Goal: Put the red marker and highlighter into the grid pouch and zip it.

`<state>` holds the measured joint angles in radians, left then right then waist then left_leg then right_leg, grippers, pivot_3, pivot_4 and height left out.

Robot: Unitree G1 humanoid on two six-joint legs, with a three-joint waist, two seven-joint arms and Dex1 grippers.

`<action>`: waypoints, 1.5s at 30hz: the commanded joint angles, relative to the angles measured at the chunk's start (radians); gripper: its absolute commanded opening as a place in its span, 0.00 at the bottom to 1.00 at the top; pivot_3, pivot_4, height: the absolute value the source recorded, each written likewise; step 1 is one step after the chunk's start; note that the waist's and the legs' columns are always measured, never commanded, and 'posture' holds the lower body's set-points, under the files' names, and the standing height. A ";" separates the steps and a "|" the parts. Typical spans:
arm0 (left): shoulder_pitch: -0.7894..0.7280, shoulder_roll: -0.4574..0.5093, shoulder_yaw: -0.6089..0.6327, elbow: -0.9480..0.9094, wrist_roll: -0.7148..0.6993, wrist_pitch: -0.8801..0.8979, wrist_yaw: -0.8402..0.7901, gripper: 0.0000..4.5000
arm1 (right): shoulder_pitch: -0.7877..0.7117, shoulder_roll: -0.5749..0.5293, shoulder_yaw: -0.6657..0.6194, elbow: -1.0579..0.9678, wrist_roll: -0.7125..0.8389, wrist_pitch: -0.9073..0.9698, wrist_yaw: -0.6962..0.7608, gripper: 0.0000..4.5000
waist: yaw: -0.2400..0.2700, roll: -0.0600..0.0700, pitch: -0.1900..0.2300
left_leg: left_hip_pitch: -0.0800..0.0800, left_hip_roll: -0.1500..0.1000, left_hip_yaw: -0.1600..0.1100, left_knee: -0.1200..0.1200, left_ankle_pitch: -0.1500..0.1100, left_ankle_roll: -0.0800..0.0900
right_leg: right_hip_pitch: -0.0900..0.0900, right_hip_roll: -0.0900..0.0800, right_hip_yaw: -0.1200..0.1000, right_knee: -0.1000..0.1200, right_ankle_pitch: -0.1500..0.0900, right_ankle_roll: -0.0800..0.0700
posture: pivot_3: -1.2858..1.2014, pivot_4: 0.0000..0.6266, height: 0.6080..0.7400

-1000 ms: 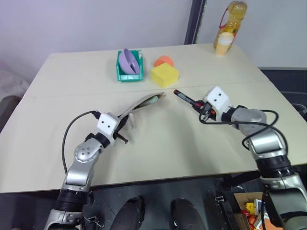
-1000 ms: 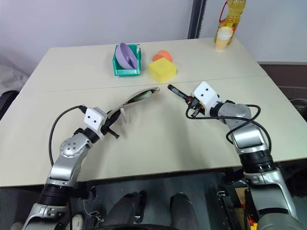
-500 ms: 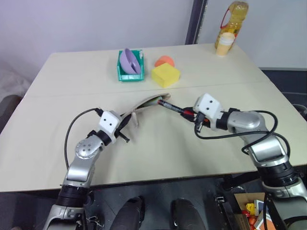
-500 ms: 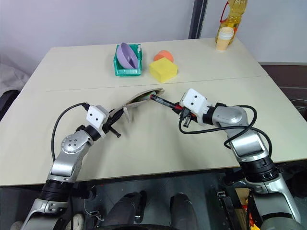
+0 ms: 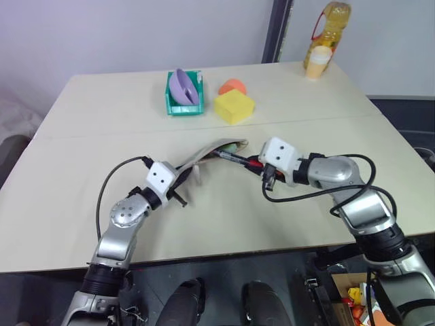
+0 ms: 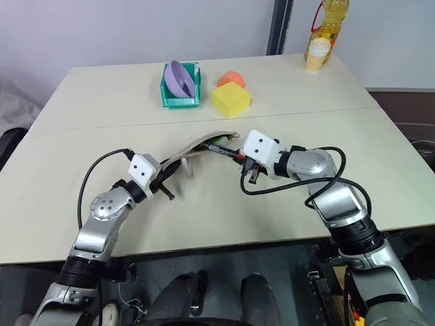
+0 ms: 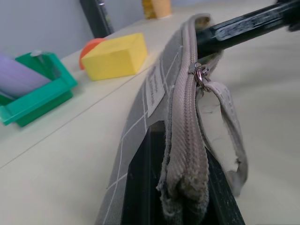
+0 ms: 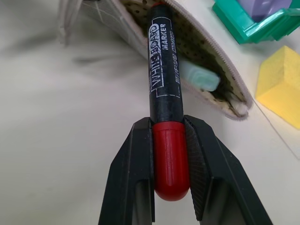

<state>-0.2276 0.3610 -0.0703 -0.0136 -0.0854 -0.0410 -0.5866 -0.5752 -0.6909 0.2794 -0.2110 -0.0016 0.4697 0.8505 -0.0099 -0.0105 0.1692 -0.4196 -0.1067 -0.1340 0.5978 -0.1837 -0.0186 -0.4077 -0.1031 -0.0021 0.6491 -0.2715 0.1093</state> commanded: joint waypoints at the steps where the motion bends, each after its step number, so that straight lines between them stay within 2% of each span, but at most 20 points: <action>1: 0.005 0.033 -0.035 -0.051 0.011 -0.051 -0.055 0.00 | -0.062 -0.043 0.054 -0.023 -0.093 -0.090 0.035 0.08 | 0.000 0.000 0.000 | 0.000 0.000 0.000 0.000 0.000 0.000 | 0.000 0.000 0.000 0.000 0.000 0.000 | 0.52 0.24 1.00; 8: -0.007 0.063 -0.047 -0.056 -0.012 -0.067 -0.124 0.00 | -0.143 -0.027 0.136 0.022 -0.210 -0.200 0.063 0.08 | -0.001 0.000 0.000 | 0.000 0.000 0.000 0.000 0.000 0.000 | 0.000 0.000 0.000 0.000 0.000 0.000 | 0.52 0.24 1.00; 10: -0.011 0.065 -0.043 -0.059 -0.017 -0.064 -0.135 0.00 | -0.151 -0.022 0.145 0.032 -0.227 -0.222 0.070 0.32 | 0.000 0.000 0.000 | 0.000 0.000 0.000 0.000 0.000 0.000 | 0.000 0.000 0.000 0.000 0.000 0.000 | 0.52 0.24 1.00; 11: -0.013 0.067 -0.040 -0.060 -0.019 -0.063 -0.139 0.00 | -0.154 -0.018 0.146 0.037 -0.236 -0.231 0.071 0.40 | 0.000 0.000 0.000 | 0.000 0.000 0.000 0.000 0.000 0.000 | 0.000 0.000 0.000 0.000 0.000 0.000 | 0.52 0.24 1.00; 16: -0.024 0.066 -0.024 -0.062 -0.028 -0.047 -0.140 0.00 | -0.155 -0.021 0.112 0.051 -0.282 -0.278 0.046 0.95 | -0.001 0.000 0.000 | 0.000 0.000 0.000 0.000 0.000 0.000 | 0.000 0.000 0.000 0.000 0.000 0.000 | 0.52 0.24 1.00; 20: -0.044 0.046 -0.003 -0.058 -0.049 -0.010 -0.109 0.00 | -0.145 -0.011 0.017 0.031 -0.207 -0.240 0.046 0.95 | 0.000 0.000 0.000 | 0.000 0.000 0.000 0.000 0.000 0.000 | 0.000 0.000 0.000 0.000 0.000 0.000 | 0.52 0.24 1.00; 25: -0.145 -0.043 0.046 -0.032 -0.139 0.145 -0.023 0.00 | -0.042 0.086 -0.216 -0.136 0.158 0.131 0.098 0.95 | 0.007 -0.001 0.000 | 0.000 0.000 -0.002 0.000 0.000 0.000 | 0.001 0.000 -0.001 0.000 0.000 0.000 | 0.52 0.24 1.00; 27: -0.174 -0.072 0.054 -0.026 -0.166 0.191 -0.010 0.00 | 0.005 0.104 -0.232 -0.190 0.226 0.212 0.096 0.95 | 0.015 -0.002 0.000 | 0.000 0.000 -0.003 0.001 0.000 0.000 | 0.002 0.001 -0.001 0.000 0.000 0.000 | 0.52 0.24 1.00; 29: -0.203 -0.106 0.059 -0.011 -0.198 0.242 0.005 0.00 | 0.047 0.182 -0.239 -0.210 0.286 0.303 0.030 0.95 | 0.012 -0.002 0.000 | 0.000 0.000 -0.002 0.001 0.000 0.000 | 0.001 0.000 -0.001 0.000 0.000 0.000 | 0.52 0.24 1.00; 35: -0.234 -0.176 0.068 -0.008 -0.248 0.328 0.036 0.00 | 0.043 0.402 -0.257 -0.155 0.316 0.420 -0.211 0.95 | -0.003 -0.002 0.000 | 0.000 0.000 -0.002 0.001 0.000 0.000 | 0.000 0.001 -0.001 0.002 0.000 0.000 | 0.52 0.24 1.00; 43: -0.215 -0.204 0.055 -0.032 -0.245 0.342 0.059 0.00 | 0.009 0.493 -0.210 -0.101 0.324 0.403 -0.301 0.95 | -0.002 -0.001 0.000 | 0.000 0.000 -0.002 0.001 0.001 -0.001 | 0.000 0.001 -0.001 0.002 0.000 0.000 | 0.52 0.24 1.00; 45: -0.213 -0.208 0.057 -0.033 -0.247 0.342 0.065 0.00 | 0.007 0.507 -0.203 -0.096 0.333 0.403 -0.307 0.84 | -0.003 -0.001 0.000 | 0.000 0.000 -0.002 0.001 0.001 -0.001 | 0.000 0.001 -0.001 0.002 0.000 0.000 | 0.52 0.24 1.00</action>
<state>-0.4377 0.1578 -0.0185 -0.0007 -0.3172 0.3109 -0.5266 -0.5462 -0.1966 0.0713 -0.2899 0.3057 0.8878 0.5515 -0.0125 -0.0120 0.1690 -0.4193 -0.1071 -0.1361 0.5987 -0.1830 -0.0195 -0.4076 -0.1021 -0.0027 0.6515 -0.2711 0.1093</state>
